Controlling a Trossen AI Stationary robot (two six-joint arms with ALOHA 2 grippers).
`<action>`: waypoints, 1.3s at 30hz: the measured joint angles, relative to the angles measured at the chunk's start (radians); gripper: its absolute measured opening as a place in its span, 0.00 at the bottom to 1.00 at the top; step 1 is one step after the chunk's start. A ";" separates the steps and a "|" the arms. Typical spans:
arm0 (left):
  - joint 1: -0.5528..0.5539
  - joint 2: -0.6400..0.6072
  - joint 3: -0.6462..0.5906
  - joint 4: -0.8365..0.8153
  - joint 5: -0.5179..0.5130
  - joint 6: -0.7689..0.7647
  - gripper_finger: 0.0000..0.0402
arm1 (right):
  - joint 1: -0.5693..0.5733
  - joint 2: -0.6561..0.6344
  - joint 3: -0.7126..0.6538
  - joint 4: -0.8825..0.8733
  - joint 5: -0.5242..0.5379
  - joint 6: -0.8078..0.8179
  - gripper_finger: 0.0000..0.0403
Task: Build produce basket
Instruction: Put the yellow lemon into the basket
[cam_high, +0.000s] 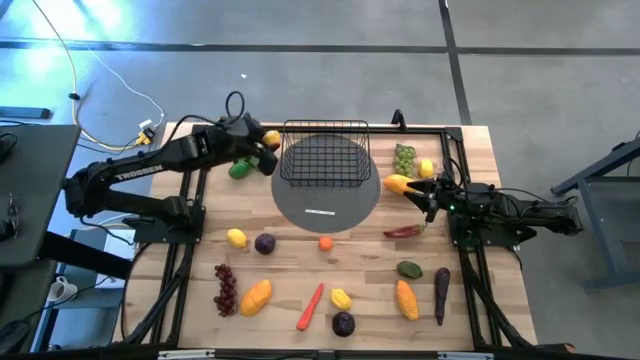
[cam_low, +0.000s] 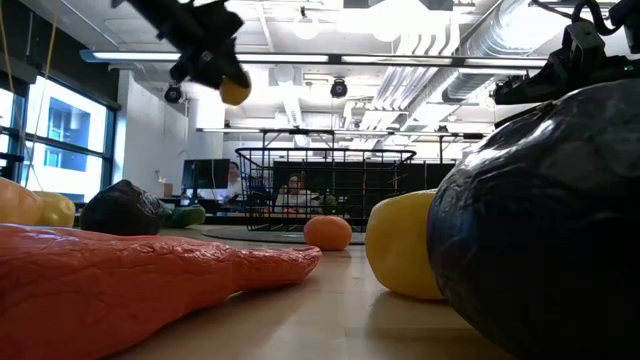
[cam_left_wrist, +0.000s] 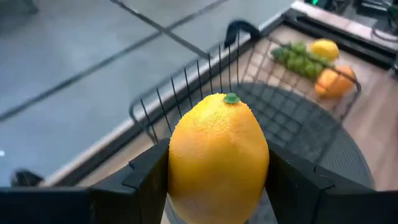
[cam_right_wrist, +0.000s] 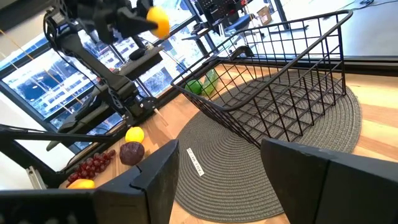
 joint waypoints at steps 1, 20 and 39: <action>0.000 0.020 0.018 0.004 -0.009 0.014 0.52 | 0.000 0.000 0.000 0.000 0.000 0.000 0.52; 0.030 0.487 0.284 -0.013 -0.077 0.081 0.52 | 0.000 0.000 0.000 0.000 0.000 0.000 0.52; 0.067 0.678 0.332 -0.094 0.039 -0.051 0.53 | 0.000 0.000 0.000 0.000 0.000 0.000 0.52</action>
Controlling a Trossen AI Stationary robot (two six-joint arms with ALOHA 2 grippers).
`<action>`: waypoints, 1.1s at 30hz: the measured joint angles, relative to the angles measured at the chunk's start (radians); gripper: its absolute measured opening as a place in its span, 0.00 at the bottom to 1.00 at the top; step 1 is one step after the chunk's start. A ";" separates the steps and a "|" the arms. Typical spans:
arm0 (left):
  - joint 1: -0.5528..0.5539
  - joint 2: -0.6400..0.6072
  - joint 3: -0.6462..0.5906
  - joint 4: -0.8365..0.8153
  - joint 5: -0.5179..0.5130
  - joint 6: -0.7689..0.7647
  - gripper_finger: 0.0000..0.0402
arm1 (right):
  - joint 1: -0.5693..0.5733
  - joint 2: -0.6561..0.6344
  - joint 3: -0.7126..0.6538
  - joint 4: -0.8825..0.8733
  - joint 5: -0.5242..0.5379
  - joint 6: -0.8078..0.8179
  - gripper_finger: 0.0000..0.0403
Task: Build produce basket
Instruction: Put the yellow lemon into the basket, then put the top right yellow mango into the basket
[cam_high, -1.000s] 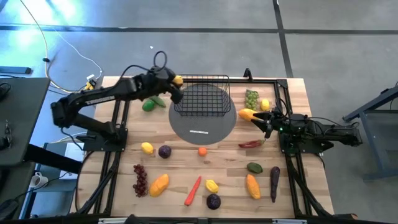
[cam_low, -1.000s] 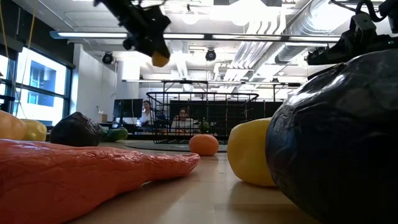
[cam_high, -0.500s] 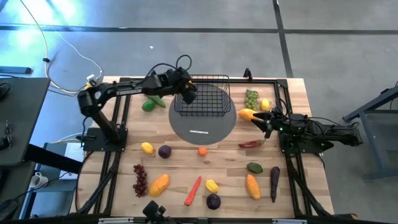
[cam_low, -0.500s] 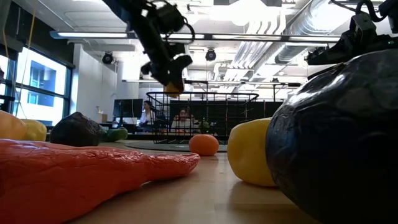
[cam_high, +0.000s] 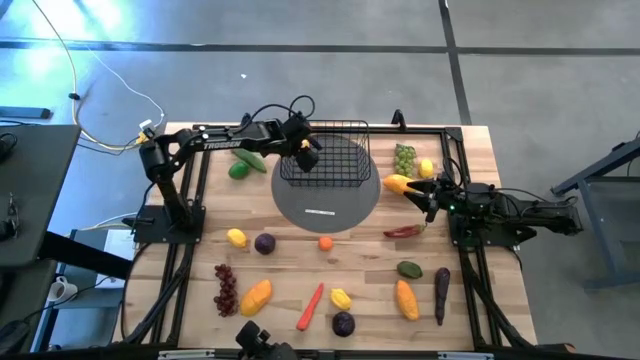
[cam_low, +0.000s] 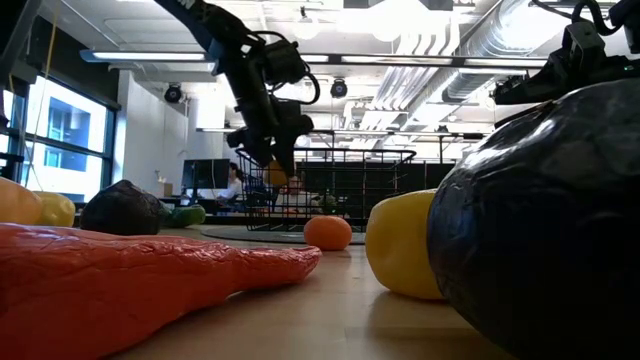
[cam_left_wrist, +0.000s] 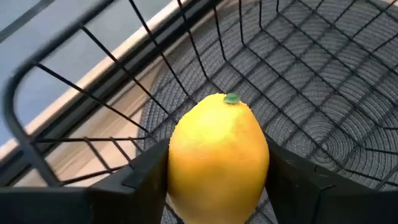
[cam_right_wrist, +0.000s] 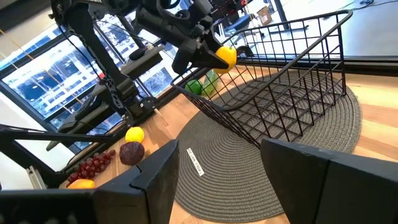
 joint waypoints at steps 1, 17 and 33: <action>0.000 0.001 0.000 0.000 0.003 0.000 0.54 | 0.000 0.000 0.000 0.000 0.000 0.000 0.52; -0.004 0.008 0.000 0.000 -0.035 -0.049 0.65 | 0.000 0.000 0.000 0.000 0.000 0.000 0.52; -0.030 0.008 0.183 -0.159 -0.062 0.008 0.72 | 0.000 0.000 0.000 0.000 0.000 0.000 0.52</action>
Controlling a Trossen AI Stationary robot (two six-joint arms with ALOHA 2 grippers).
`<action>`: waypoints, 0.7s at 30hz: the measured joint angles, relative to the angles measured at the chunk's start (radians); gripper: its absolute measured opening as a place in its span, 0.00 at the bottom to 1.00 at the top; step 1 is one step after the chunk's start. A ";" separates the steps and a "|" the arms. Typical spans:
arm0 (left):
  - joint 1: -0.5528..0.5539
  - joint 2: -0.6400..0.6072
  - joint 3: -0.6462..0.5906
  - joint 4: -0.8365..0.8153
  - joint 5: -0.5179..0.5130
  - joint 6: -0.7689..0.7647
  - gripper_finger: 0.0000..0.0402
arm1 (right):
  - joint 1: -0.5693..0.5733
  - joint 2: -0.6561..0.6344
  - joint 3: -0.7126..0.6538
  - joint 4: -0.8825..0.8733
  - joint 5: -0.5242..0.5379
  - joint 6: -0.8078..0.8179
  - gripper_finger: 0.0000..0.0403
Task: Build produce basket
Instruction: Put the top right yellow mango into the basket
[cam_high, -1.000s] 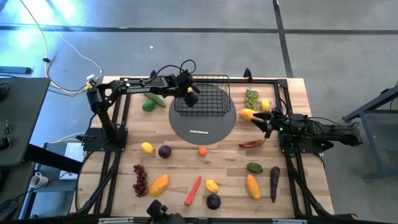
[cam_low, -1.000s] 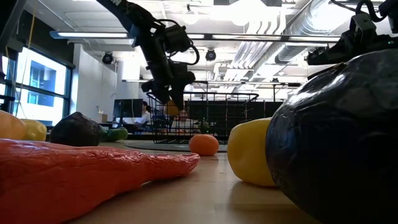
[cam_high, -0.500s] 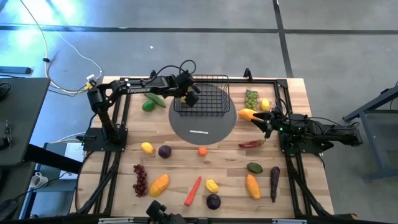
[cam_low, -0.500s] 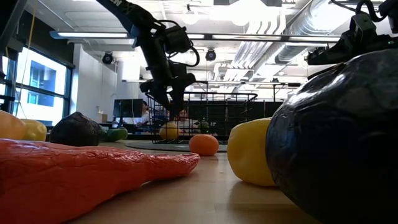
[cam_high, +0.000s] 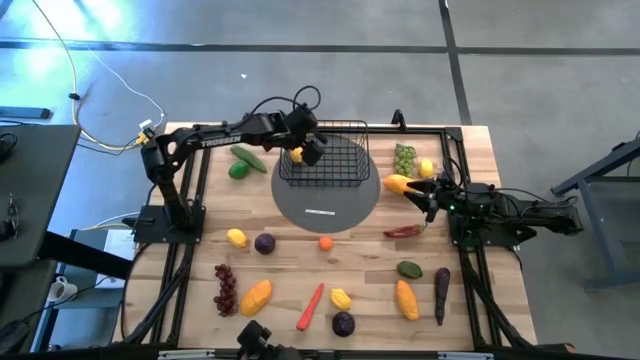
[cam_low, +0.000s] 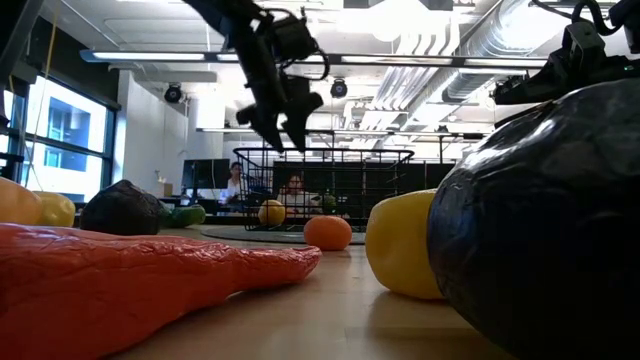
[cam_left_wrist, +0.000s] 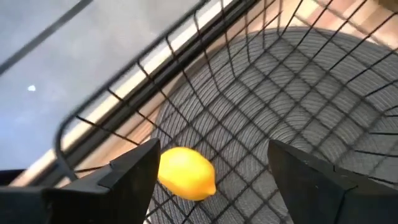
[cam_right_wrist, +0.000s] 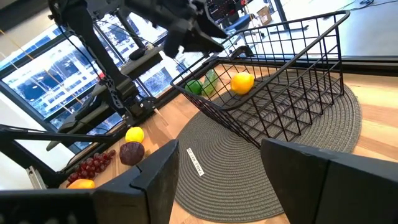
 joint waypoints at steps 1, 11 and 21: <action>-0.004 0.000 0.019 -0.029 -0.006 0.007 0.72 | 0.000 0.000 0.000 0.000 0.000 0.000 0.52; -0.073 -0.136 0.065 -0.119 -0.031 0.082 0.76 | 0.000 0.000 0.000 0.000 0.000 0.000 0.52; -0.127 -0.229 0.065 -0.233 -0.030 0.091 0.92 | 0.000 0.000 0.000 0.000 0.000 0.000 0.52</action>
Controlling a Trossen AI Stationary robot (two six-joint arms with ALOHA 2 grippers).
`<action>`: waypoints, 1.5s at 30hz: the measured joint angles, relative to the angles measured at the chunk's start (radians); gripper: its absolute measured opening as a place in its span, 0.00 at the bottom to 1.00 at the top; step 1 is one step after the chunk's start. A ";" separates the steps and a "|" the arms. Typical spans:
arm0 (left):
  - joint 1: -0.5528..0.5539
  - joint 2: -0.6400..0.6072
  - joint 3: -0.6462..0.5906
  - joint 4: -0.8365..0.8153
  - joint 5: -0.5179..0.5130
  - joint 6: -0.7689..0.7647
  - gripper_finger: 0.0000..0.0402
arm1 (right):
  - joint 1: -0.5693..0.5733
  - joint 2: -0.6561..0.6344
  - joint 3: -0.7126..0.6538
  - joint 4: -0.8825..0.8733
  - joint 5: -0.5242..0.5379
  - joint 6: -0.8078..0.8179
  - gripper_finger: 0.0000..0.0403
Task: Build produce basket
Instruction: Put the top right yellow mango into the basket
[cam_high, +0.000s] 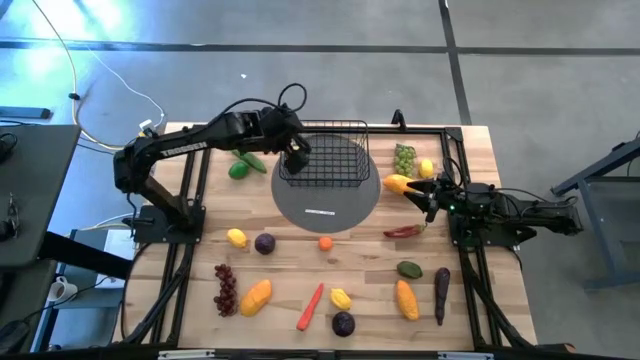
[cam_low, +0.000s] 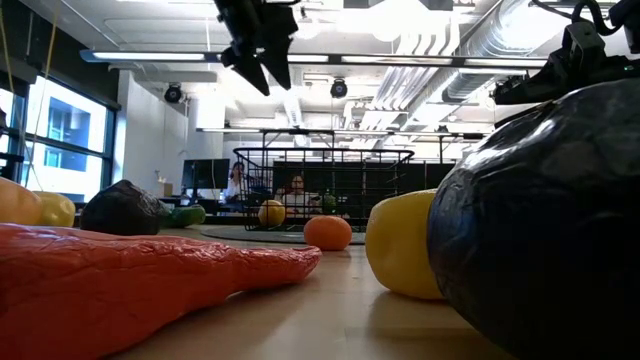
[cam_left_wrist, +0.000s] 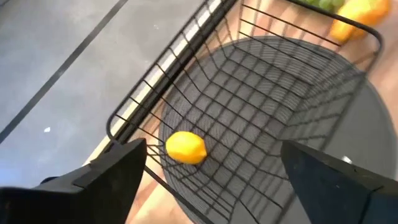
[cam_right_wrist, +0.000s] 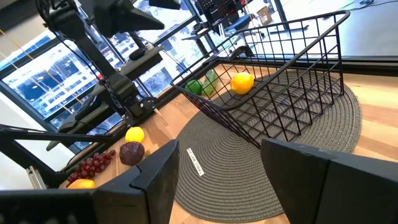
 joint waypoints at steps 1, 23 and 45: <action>-0.008 -0.002 0.000 -0.008 0.002 0.000 0.94 | 0.000 0.000 0.000 0.000 0.000 0.000 0.52; -0.146 -0.006 0.000 -0.064 0.077 0.038 0.99 | 0.000 0.000 0.000 0.000 0.000 0.000 0.52; -0.353 -0.006 0.000 -0.063 0.179 -0.409 0.99 | 0.000 0.000 0.000 0.000 0.000 0.000 0.52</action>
